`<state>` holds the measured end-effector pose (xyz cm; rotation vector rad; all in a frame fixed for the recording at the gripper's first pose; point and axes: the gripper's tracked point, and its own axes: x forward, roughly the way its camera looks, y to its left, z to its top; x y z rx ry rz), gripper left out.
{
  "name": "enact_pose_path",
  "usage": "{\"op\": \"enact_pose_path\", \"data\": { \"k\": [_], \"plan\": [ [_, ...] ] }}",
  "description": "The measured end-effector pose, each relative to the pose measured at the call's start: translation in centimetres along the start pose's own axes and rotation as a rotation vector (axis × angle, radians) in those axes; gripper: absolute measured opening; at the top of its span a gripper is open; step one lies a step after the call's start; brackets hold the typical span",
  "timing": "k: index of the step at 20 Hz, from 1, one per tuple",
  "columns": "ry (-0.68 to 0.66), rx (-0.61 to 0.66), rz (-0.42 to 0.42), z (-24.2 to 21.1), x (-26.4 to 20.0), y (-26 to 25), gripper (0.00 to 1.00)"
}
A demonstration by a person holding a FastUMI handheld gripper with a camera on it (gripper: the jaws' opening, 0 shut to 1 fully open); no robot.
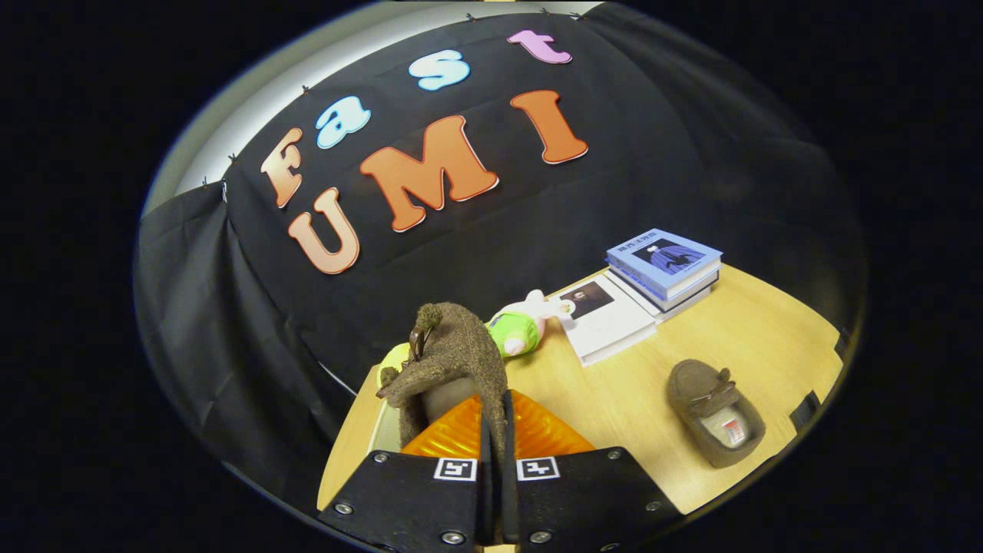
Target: Open the storage box then place both shoes into the box .Put the left shoe in first, then the right shoe, with the right side of both shoes facing outward in a uniform manner.
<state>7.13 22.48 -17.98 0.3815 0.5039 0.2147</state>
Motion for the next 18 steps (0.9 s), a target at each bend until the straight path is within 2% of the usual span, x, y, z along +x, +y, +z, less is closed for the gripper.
{"op": "enact_pose_path", "data": {
  "k": [8,16,18],
  "plan": [
    [0.083,-0.024,0.069,-5.1,1.7,6.8,0.05],
    [0.135,-0.057,0.029,-8.6,3.3,8.7,0.05],
    [0.151,-0.079,0.039,-9.2,3.3,9.4,0.09]
  ]
}}
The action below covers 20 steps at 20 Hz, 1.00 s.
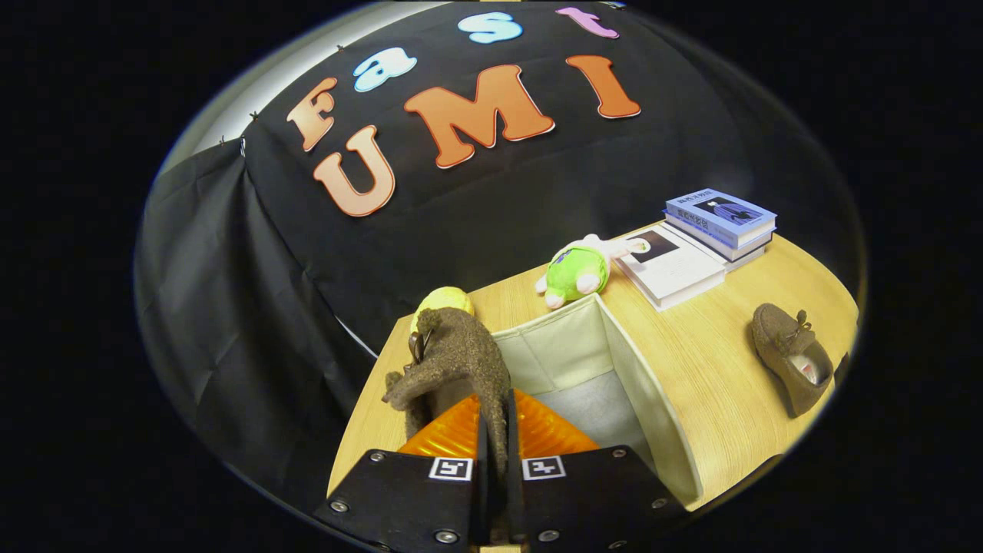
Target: Open the storage box then place both shoes into the box .Put the left shoe in first, then the right shoe, with the right side of both shoes facing outward in a uniform manner.
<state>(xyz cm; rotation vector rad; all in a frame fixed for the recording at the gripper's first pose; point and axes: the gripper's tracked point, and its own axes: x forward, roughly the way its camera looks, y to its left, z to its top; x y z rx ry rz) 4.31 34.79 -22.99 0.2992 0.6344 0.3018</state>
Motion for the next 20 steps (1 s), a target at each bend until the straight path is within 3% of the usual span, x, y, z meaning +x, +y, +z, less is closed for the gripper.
{"op": "enact_pose_path", "data": {
  "k": [2,3,4,5,7,13,20],
  "plan": [
    [-0.029,-0.035,-0.03,0.5,-0.3,-0.3,0.24],
    [-0.007,-0.055,-0.045,0.1,-0.2,-0.6,0.4],
    [-0.021,-0.059,-0.016,0.3,-0.4,0.2,0.45],
    [-0.028,-0.064,-0.004,0.7,-0.6,0.6,0.66],
    [-0.056,-0.084,-0.01,1.3,-1.2,0.2,0.98],
    [-0.086,-0.107,0.007,2.3,-2.7,-1.0,0.98],
    [-0.137,-0.108,-0.049,4.5,-4.8,-6.8,0.98]
  ]
}}
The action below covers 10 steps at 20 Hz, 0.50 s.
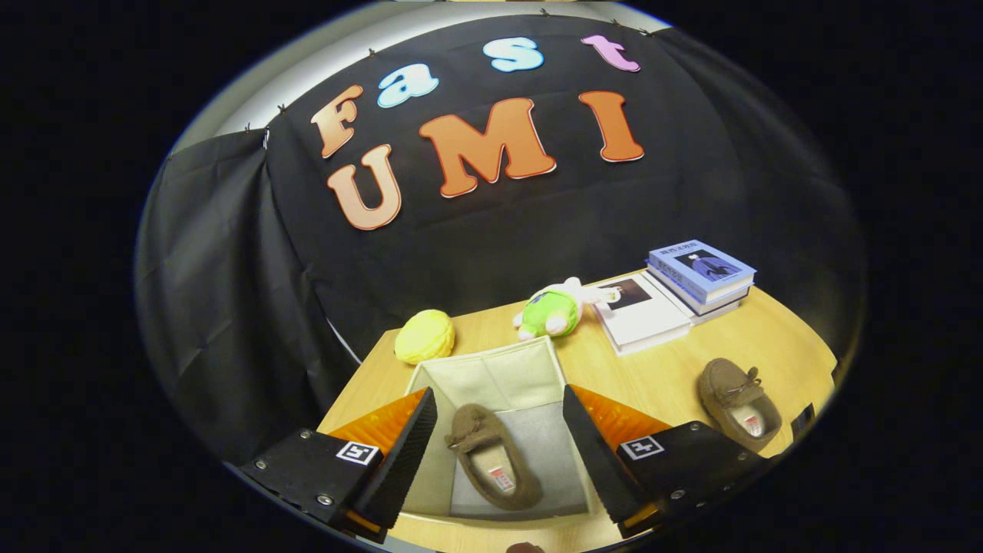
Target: Open the storage box then place both shoes into the box .Put the left shoe in first, then the right shoe, with the right side of both shoes facing outward in a uniform manner.
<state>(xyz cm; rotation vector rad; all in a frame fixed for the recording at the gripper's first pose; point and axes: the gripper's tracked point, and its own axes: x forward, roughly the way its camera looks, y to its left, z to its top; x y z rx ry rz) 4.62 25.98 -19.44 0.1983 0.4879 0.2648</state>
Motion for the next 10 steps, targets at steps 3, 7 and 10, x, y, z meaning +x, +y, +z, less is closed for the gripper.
{"op": "enact_pose_path", "data": {
  "k": [3,7,10],
  "plan": [
    [-0.004,-0.016,-0.042,0.0,-0.8,-4.0,0.98],
    [0.003,0.006,-0.106,-0.7,-1.7,-10.0,0.98],
    [0.02,0.018,-0.157,-1.7,-2.2,-14.4,0.98]
  ]
}}
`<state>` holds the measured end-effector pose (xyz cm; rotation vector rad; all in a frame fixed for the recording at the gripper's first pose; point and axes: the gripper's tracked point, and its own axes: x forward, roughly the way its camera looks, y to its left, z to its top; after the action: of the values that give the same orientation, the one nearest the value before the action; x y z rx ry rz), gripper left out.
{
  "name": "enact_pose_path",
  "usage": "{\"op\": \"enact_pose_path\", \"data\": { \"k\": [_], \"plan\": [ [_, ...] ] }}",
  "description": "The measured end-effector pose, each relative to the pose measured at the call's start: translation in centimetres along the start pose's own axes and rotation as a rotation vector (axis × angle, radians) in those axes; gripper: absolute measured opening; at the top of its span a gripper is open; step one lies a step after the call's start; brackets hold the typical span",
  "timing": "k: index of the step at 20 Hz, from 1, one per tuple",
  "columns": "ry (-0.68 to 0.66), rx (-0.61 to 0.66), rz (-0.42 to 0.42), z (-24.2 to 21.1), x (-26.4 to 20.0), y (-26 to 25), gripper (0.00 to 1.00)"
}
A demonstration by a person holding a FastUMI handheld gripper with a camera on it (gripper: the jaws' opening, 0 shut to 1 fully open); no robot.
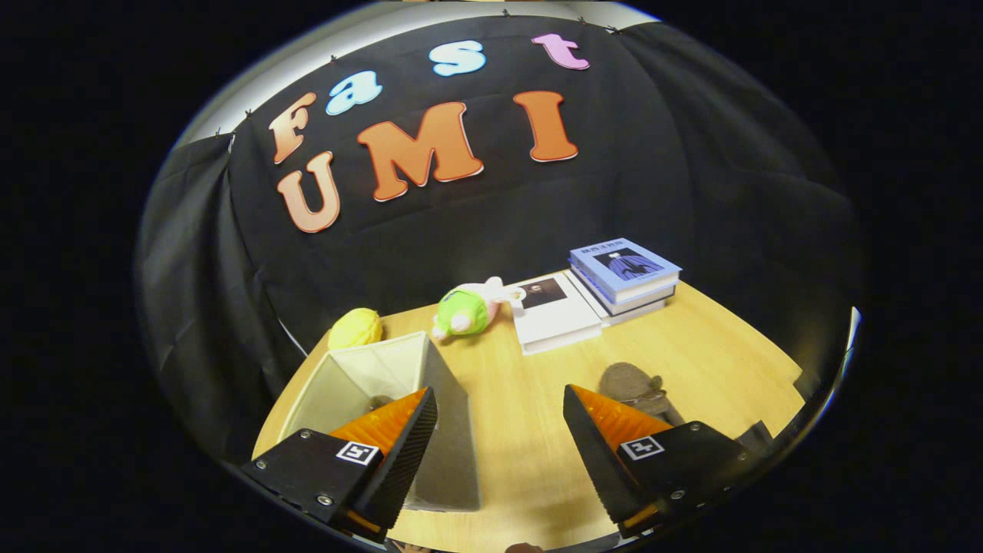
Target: Open the storage box then place both shoes into the box .Put the left shoe in first, then the right shoe, with the right side of both shoes facing outward in a uniform manner.
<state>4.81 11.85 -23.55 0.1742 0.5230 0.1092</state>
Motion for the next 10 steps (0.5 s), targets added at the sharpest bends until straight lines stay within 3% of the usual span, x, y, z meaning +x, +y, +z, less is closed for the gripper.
{"op": "enact_pose_path", "data": {
  "k": [10],
  "plan": [
    [0.076,0.012,-0.099,-4.3,0.8,-10.7,0.98]
  ]
}}
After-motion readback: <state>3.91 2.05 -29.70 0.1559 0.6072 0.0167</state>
